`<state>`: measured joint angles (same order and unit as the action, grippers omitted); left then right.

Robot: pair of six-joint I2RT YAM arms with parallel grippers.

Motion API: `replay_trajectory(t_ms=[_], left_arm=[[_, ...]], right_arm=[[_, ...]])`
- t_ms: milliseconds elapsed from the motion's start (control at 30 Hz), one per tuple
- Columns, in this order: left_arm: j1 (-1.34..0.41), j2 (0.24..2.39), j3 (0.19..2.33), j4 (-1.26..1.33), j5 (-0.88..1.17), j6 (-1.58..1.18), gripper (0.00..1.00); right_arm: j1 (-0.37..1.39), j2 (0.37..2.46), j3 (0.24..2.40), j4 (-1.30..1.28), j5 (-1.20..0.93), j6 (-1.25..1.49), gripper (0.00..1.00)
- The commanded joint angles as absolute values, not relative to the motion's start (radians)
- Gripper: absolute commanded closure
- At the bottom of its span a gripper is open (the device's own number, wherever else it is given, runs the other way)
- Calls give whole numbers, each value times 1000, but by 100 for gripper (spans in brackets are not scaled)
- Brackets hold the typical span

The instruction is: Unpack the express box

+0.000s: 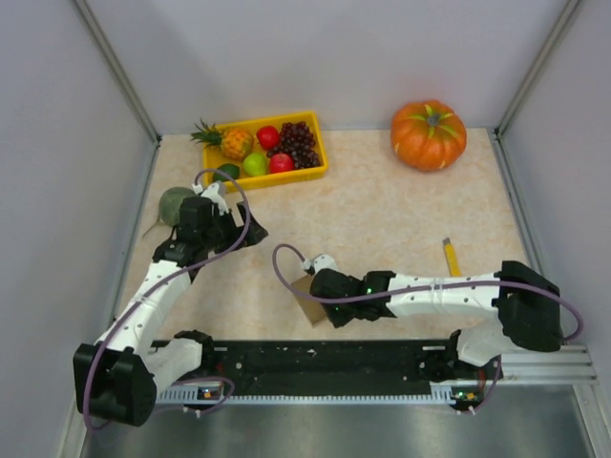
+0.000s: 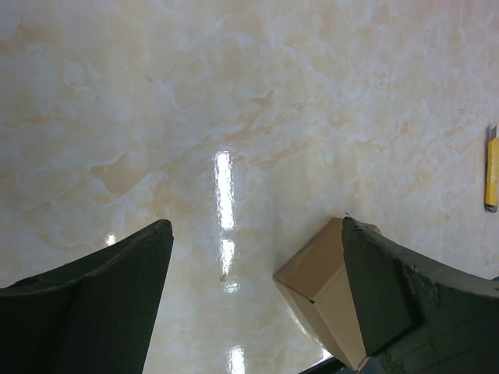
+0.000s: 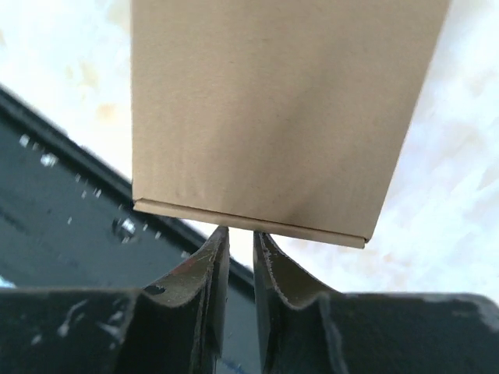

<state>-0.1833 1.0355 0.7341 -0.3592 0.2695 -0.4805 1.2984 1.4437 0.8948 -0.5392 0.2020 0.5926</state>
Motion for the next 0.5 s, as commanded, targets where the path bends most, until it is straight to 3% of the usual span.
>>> replay_trajectory(t_ms=[0, 200, 400, 467], left_arm=[[-178, 1038, 801, -314, 227, -488, 7], [-178, 1060, 822, -344, 146, -488, 7], [-176, 1086, 827, -367, 114, -485, 7], [-176, 1091, 827, -380, 112, -479, 7]], right_arm=[[1191, 1496, 928, -382, 219, 476, 81], [1083, 1634, 1044, -298, 212, 390, 74], [1083, 1615, 1063, -308, 178, 368, 42], [1083, 1594, 1051, -339, 164, 373, 40]])
